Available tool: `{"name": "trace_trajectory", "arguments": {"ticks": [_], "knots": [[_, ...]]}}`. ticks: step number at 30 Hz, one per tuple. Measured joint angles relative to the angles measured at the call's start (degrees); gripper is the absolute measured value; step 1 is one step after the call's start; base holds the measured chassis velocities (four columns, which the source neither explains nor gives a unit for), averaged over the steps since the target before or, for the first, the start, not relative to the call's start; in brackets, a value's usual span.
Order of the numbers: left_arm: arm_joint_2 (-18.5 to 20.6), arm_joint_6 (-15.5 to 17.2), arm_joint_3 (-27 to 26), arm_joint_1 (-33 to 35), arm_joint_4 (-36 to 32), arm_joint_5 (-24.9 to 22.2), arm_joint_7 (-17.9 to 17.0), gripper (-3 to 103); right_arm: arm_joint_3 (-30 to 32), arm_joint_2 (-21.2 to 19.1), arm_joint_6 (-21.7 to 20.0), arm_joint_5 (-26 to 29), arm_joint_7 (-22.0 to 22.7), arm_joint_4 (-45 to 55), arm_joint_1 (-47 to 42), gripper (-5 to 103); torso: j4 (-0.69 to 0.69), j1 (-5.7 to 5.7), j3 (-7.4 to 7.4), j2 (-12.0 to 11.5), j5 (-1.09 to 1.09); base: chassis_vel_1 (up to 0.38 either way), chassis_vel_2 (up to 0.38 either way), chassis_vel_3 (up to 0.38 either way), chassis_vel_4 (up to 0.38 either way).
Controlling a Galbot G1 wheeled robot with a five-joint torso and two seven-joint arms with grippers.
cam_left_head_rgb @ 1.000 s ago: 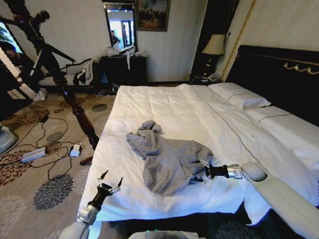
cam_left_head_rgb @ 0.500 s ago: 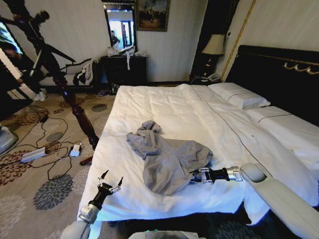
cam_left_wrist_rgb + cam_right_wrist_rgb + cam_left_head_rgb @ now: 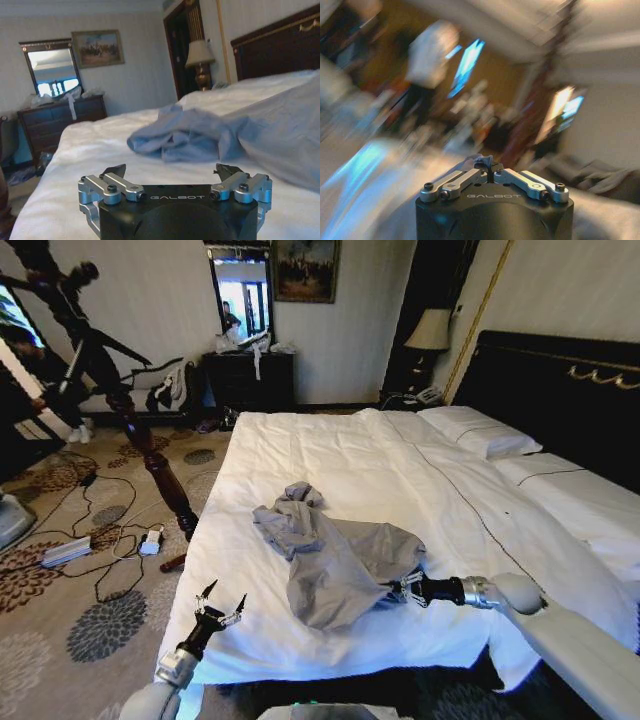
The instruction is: Pick up the clothes from the bed and hang them on the clothes hanger.
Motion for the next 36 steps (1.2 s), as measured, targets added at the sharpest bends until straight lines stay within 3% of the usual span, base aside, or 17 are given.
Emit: {"name": "trace_trajectory", "arguments": {"ticks": [1,4,5,6,8,9,16,19,20,22,24,27,36], "knots": [[0.0,0.0,0.0,0.0,0.0,0.0,0.0,100,0.0,0.0,0.0,0.0,0.0,0.0,0.0,0,0.00,0.00,0.00,0.0,0.00,0.000,0.000,0.000,0.000],[2.0,0.8,0.5,0.0,-2.6,-1.8,0.9,100,-0.7,-1.7,-5.0,10.4,13.3,7.8,1.4,0,-0.02,0.00,0.00,0.0,0.01,0.000,0.000,0.000,0.000],[2.6,0.8,0.7,0.0,-3.1,-1.9,1.1,100,-1.1,-1.8,-6.3,12.3,16.4,9.7,2.3,0,-0.01,0.00,0.00,0.0,0.01,0.000,0.000,0.000,0.000],[2.6,0.8,0.7,0.0,-3.1,-1.9,1.1,100,-1.1,-1.8,-6.3,12.3,16.4,9.7,2.3,0,-0.01,0.00,0.00,0.0,0.01,0.000,0.000,0.000,0.000],[4.9,0.7,1.9,0.6,-4.0,-1.6,2.3,100,-2.7,-2.0,-9.8,17.1,25.5,14.1,5.4,0,0.01,0.00,0.00,0.0,0.00,0.000,0.000,0.000,0.000],[5.9,0.3,2.5,0.7,-4.1,-1.0,2.9,100,-3.6,-1.9,-10.6,18.2,27.6,15.0,6.6,0,0.01,0.00,0.00,0.0,-0.02,0.000,0.000,0.000,0.000],[9.0,-2.2,5.2,-1.2,-2.8,1.0,4.2,100,-6.9,-1.0,-11.9,19.5,30.4,15.0,10.2,0,-0.01,0.00,0.01,0.0,0.03,0.000,0.000,0.000,0.000],[10.0,-3.4,8.0,-4.5,0.2,3.7,3.7,100,-7.8,-0.4,-12.3,20.3,30.8,14.8,11.9,0,-0.01,0.00,0.01,0.0,0.01,0.000,0.000,0.000,0.000],[10.0,-3.6,9.4,-6.3,1.9,4.9,1.9,100,-8.0,-0.1,-12.4,20.6,30.9,14.8,12.4,0,-0.01,0.00,0.01,0.0,0.01,0.000,0.000,0.000,0.000],[8.9,-3.7,12.9,-10.8,6.1,8.2,-4.5,100,-8.2,0.5,-12.8,22.4,31.8,15.6,13.6,0,-0.02,0.00,0.01,0.0,0.03,0.000,0.000,0.000,0.000],[8.5,-3.8,13.5,-11.6,7.0,9.1,-5.6,100,-8.2,0.6,-13.0,22.9,32.1,15.9,14.0,0,-0.02,0.00,0.01,0.0,0.01,0.000,0.000,0.000,0.000],[5.8,-5.1,17.2,-16.6,11.3,14.3,-10.3,100,-7.9,1.2,-14.2,26.4,33.6,18.2,17.0,0,-0.01,0.00,0.01,0.0,0.00,0.000,0.000,0.000,0.000],[-1.8,-5.9,17.5,-21.1,15.5,17.3,-12.3,100,-6.4,1.2,-16.3,33.4,37.4,22.5,23.2,0,0.00,0.00,0.01,0.0,0.03,0.000,0.000,0.000,0.000]]}}
